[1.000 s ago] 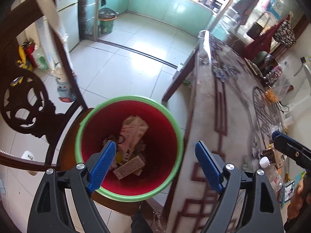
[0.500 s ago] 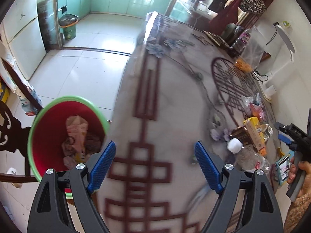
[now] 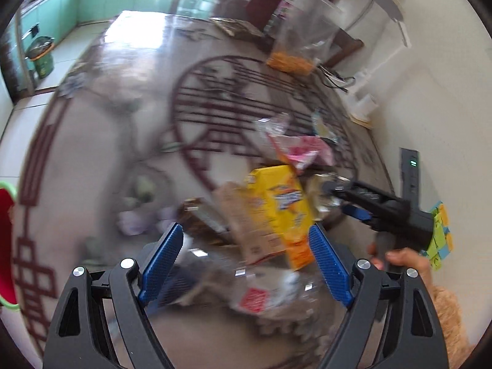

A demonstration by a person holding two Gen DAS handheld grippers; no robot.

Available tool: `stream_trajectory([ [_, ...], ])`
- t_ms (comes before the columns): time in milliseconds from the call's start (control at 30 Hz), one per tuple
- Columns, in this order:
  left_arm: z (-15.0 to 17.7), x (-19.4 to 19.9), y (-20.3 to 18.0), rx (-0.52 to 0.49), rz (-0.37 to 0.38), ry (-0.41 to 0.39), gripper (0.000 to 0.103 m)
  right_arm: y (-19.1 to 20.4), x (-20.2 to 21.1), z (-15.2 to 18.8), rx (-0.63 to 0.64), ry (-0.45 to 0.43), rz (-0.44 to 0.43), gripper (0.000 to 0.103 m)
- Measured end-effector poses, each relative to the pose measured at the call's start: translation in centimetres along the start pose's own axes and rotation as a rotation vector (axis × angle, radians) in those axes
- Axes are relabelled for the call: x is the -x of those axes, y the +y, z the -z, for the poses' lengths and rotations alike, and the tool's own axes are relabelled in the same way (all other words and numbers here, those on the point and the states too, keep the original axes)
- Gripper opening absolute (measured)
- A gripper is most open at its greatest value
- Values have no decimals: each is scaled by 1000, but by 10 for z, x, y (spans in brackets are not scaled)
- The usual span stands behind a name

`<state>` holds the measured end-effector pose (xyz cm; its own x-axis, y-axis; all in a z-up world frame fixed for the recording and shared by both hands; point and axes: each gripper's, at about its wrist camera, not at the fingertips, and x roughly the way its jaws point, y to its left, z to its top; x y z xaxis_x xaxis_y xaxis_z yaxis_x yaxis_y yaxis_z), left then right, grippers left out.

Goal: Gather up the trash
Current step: 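Grasp yellow iced-tea carton with left tool while right tool grasps patterned snack bag, then carry tea carton and snack bag over the red bucket and open both tools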

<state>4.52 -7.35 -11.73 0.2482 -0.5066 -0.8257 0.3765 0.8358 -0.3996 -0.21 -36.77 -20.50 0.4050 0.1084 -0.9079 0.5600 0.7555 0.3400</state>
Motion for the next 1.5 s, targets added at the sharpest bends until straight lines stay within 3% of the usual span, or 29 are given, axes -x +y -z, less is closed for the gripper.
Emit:
stream_trajectory([
  [33, -1, -7, -13, -18, 2, 11, 80, 4, -4, -1, 41, 13, 14, 52],
  [167, -3, -36, -45, -64, -22, 64, 80, 0, -3, -2, 100, 13, 1, 51],
  [400, -9, -86, -64, -68, -71, 169, 80, -21, 24, -21, 130, -65, 6, 51],
  [567, -11, -108, -65, -60, -103, 207, 80, -30, 29, -27, 129, -74, -4, 51],
  [733, -11, -120, -73, -136, -123, 216, 81, -18, 26, -33, 155, -76, -3, 51],
  [800, -11, -121, -74, -155, -119, 215, 79, -17, 28, -33, 170, -82, -1, 51],
  [867, -11, -122, -73, -164, -121, 221, 66, -13, 28, -33, 182, -85, 4, 51],
  [1100, -14, -117, -64, -136, -86, 229, 63, -3, 25, -37, 195, -84, -6, 51],
  [1500, -18, -64, -59, -174, -71, 103, 63, 13, 31, -34, 228, -99, -1, 51],
])
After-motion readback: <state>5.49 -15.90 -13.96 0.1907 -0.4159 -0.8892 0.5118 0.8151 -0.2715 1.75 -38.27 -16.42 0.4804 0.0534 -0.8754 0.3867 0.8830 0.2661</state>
